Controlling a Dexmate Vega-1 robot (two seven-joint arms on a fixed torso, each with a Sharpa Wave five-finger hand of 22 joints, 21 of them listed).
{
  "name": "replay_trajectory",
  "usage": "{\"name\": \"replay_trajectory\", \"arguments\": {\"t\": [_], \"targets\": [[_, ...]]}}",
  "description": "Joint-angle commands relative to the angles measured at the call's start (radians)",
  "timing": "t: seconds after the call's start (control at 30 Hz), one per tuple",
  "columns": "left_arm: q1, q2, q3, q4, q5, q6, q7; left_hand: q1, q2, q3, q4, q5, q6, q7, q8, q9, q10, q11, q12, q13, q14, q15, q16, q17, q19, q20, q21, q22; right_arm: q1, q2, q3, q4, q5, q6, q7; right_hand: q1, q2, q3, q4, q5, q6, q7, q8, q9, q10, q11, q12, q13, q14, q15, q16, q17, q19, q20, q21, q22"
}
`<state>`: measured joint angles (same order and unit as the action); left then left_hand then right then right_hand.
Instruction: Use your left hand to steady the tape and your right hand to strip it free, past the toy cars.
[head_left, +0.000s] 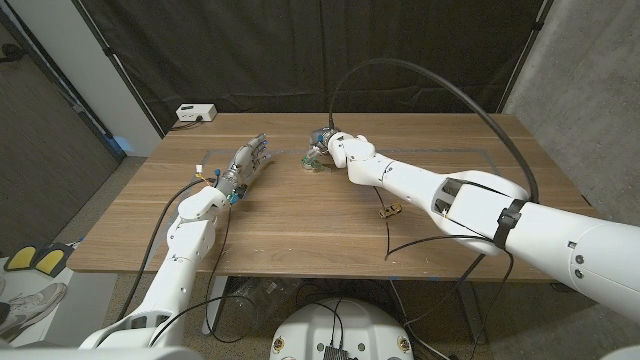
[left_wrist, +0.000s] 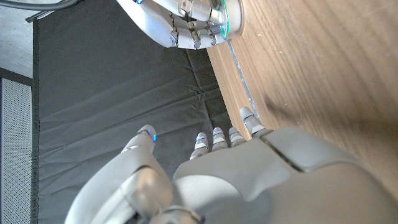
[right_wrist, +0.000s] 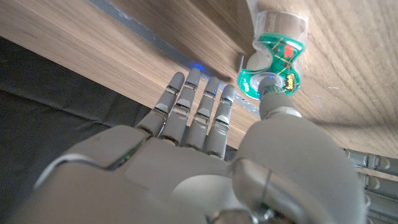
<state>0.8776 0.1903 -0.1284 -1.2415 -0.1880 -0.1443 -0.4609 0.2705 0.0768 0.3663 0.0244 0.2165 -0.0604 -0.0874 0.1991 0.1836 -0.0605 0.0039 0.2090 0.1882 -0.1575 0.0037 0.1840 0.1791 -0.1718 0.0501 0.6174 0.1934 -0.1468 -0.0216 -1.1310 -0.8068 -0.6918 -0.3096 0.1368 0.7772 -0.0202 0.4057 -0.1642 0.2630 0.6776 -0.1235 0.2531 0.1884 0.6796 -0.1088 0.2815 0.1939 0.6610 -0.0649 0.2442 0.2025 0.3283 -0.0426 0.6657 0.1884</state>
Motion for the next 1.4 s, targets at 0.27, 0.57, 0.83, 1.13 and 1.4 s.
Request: {"name": "replay_trajectory", "arguments": {"t": [0.27,0.57,0.83,1.13,1.4], "targets": [[0.000,-0.005,-0.006,0.010,-0.003,-0.009,-0.003,-0.016,0.003,-0.002,0.017,-0.003,0.006,-0.001,0.002,0.006,0.006,0.000,0.004,0.002,0.004,0.000,0.007,0.004,-0.029,0.005,-0.004,0.002,0.033,0.053,-0.041,0.111,-0.024,0.019,0.000,0.074,0.029,0.033,-0.008,0.018,0.035,-0.018,0.010,0.003,0.024,-0.013,0.004,0.002,0.033,-0.165,0.011,0.012,0.012,-0.019,0.009,0.005],[-0.005,-0.006,-0.006,0.011,-0.004,-0.004,-0.009,-0.024,0.004,-0.006,0.023,-0.002,0.008,0.001,0.002,0.006,0.006,0.001,0.003,0.002,0.005,0.000,0.007,0.004,-0.029,0.005,-0.005,0.002,0.027,0.050,-0.056,0.103,-0.049,0.004,-0.022,0.212,0.058,-0.005,-0.005,0.007,0.149,-0.056,0.024,0.002,0.218,-0.051,0.076,0.044,0.190,-0.173,0.153,0.126,0.041,-0.047,0.044,0.012],[-0.004,-0.006,-0.007,0.005,-0.003,0.000,-0.009,-0.032,0.004,-0.010,0.029,-0.001,0.010,0.000,0.001,0.006,0.006,0.001,0.003,0.002,0.006,0.001,0.007,0.004,-0.029,0.007,-0.005,0.002,0.038,0.066,-0.059,0.140,-0.048,0.029,-0.031,0.379,0.089,-0.045,-0.002,-0.021,0.310,-0.072,0.034,0.009,0.389,-0.070,0.167,0.114,0.305,-0.177,0.282,0.258,0.063,-0.073,0.128,0.036],[0.004,-0.006,-0.005,-0.009,-0.003,0.008,-0.005,-0.038,0.004,-0.014,0.034,0.000,0.010,0.000,0.000,0.006,0.005,0.003,0.002,0.002,0.006,0.001,0.007,0.004,-0.028,0.008,-0.006,0.002,0.004,0.018,-0.025,0.080,-0.031,0.066,-0.113,0.413,0.103,-0.069,0.006,-0.040,0.383,-0.061,0.048,0.016,0.450,-0.077,0.199,0.146,0.361,-0.175,0.338,0.320,0.070,-0.083,0.189,0.053],[0.005,-0.007,-0.001,-0.011,-0.002,0.011,-0.005,-0.042,0.004,-0.017,0.037,0.002,0.009,0.001,0.000,0.006,0.006,0.001,0.002,0.002,0.006,0.000,0.006,0.004,-0.027,0.007,-0.006,0.002,-0.076,-0.046,0.052,-0.026,0.006,0.075,-0.271,0.419,0.109,-0.072,0.008,-0.041,0.396,-0.059,0.049,0.016,0.453,-0.074,0.201,0.154,0.356,-0.174,0.338,0.330,0.071,-0.074,0.208,0.058]]}}
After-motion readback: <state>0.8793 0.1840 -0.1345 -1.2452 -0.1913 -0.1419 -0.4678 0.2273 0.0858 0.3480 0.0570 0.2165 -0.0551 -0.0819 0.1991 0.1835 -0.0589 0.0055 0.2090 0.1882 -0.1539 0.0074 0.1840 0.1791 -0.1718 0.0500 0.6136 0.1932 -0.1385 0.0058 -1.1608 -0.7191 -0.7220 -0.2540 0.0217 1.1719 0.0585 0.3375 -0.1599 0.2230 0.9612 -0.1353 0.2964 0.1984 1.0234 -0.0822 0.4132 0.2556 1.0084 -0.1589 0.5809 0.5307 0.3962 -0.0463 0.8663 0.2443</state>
